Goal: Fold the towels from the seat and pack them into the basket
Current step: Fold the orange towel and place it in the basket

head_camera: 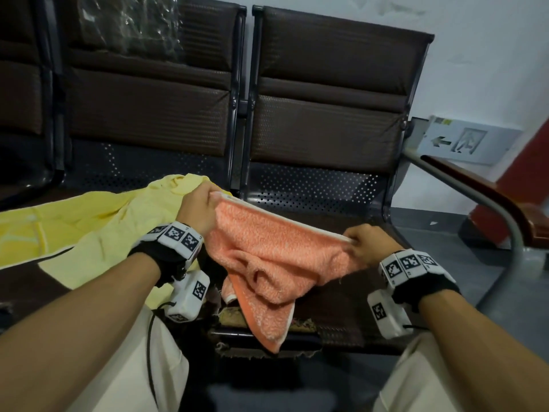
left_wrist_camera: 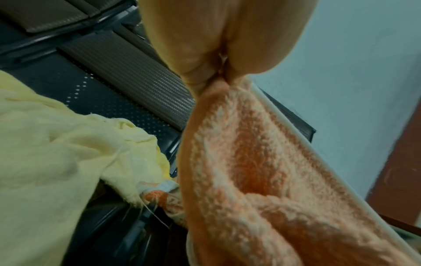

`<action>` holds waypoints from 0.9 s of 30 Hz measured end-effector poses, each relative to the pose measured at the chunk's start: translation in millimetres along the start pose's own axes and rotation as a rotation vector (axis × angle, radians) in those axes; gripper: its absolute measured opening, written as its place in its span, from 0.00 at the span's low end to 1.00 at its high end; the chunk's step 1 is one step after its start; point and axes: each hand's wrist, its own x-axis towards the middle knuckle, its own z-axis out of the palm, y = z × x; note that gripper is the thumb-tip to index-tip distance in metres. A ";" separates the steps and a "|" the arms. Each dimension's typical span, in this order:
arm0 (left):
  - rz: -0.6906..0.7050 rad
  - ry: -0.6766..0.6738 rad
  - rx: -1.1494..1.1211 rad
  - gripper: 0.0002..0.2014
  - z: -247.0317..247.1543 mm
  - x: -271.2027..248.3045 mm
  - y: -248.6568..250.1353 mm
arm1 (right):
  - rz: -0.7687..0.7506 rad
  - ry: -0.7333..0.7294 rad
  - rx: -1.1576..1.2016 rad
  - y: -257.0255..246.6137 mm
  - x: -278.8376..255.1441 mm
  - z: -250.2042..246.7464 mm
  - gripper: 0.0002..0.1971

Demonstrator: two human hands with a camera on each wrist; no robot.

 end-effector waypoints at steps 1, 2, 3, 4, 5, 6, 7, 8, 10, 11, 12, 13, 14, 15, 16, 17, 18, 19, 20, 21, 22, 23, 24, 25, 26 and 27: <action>0.018 -0.014 -0.008 0.06 -0.4 -2.9 3.8 | 0.050 -0.016 -0.035 1.7 -3.4 -1.5 0.07; 0.028 -0.031 -0.016 0.06 -1.1 -5.4 7.8 | 0.094 0.013 -0.025 3.5 -6.7 -4.4 0.08; 0.031 -0.052 -0.024 0.06 -2.4 -7.3 11.9 | 0.130 0.074 0.045 5.1 -8.8 -8.9 0.09; 0.022 -0.074 -0.032 0.06 -3.9 -9.8 16.9 | 0.148 0.163 0.175 5.4 -10.3 -14.2 0.08; 0.008 -0.099 -0.043 0.06 -6.0 -11.4 23.4 | 0.140 0.260 0.350 4.7 -12.0 -20.2 0.07; -0.010 -0.128 -0.061 0.06 -8.8 -13.2 30.9 | 0.115 0.346 0.543 2.0 -14.3 -26.6 0.08; -0.034 -0.160 -0.090 0.07 -11.6 -15.1 40.2 | 0.088 0.413 0.725 -2.3 -17.5 -32.9 0.09; -0.057 -0.189 -0.132 0.07 -15.6 -16.1 51.8 | 0.070 0.463 0.870 -6.5 -21.3 -38.4 0.10; -0.098 -0.238 -0.282 0.09 -25.3 -19.0 78.0 | 0.056 0.524 1.003 -15.9 -27.9 -48.0 0.11; -0.107 -0.260 -0.372 0.09 -31.4 -21.0 91.4 | 0.061 0.540 1.004 -20.4 -30.6 -52.6 0.11; -0.102 -0.274 -0.451 0.10 -37.8 -22.5 104.1 | 0.070 0.546 0.998 -24.4 -32.7 -58.7 0.11; -0.082 -0.270 -0.511 0.10 -44.2 -21.8 116.0 | 0.073 0.547 1.000 -28.9 -33.8 -67.6 0.11; -0.056 -0.242 -0.553 0.11 -50.7 -20.1 126.4 | 0.066 0.553 1.000 -33.2 -34.0 -77.6 0.10; -0.033 -0.199 -0.579 0.11 -56.7 -17.1 134.8 | 0.057 0.584 0.977 -35.1 -34.6 -87.4 0.08; -0.009 -0.140 -0.575 0.12 -62.6 -11.7 141.5 | 0.041 0.635 0.936 -36.4 -35.5 -98.1 0.05; 0.012 -0.068 -0.534 0.11 -67.4 -5.2 145.3 | 0.026 0.689 0.887 -36.0 -37.3 -108.3 0.05; 0.027 0.008 -0.462 0.11 -71.7 1.2 145.6 | 0.021 0.740 0.837 -33.8 -39.3 -117.1 0.06; 0.036 0.081 -0.366 0.10 -74.9 7.1 142.3 | 0.036 0.786 0.788 -31.4 -41.5 -123.7 0.07; 0.035 0.143 -0.273 0.09 -76.3 11.2 135.6 | 0.059 0.823 0.750 -28.6 -43.2 -127.0 0.08; 0.030 0.193 -0.200 0.09 -76.1 13.9 127.1 | 0.087 0.849 0.722 -25.3 -43.6 -127.3 0.08; 0.024 0.225 -0.146 0.08 -74.1 15.2 117.4 | 0.119 0.861 0.693 -21.9 -42.1 -123.6 0.09; 0.016 0.243 -0.109 0.08 -69.4 15.8 107.4 | 0.150 0.855 0.668 -18.4 -39.1 -116.6 0.09; 0.008 0.254 -0.089 0.08 -62.9 15.9 97.9 | 0.172 0.842 0.658 -15.3 -34.3 -107.8 0.09; -0.003 0.261 -0.079 0.08 -55.0 16.5 89.4 | 0.189 0.829 0.664 -12.3 -27.9 -98.5 0.08; -0.016 0.265 -0.073 0.08 -46.5 16.8 81.7 | 0.205 0.823 0.680 -9.6 -20.6 -88.8 0.07; -0.029 0.271 -0.066 0.08 -37.7 18.0 74.9 | 0.213 0.829 0.702 -7.4 -12.6 -80.6 0.06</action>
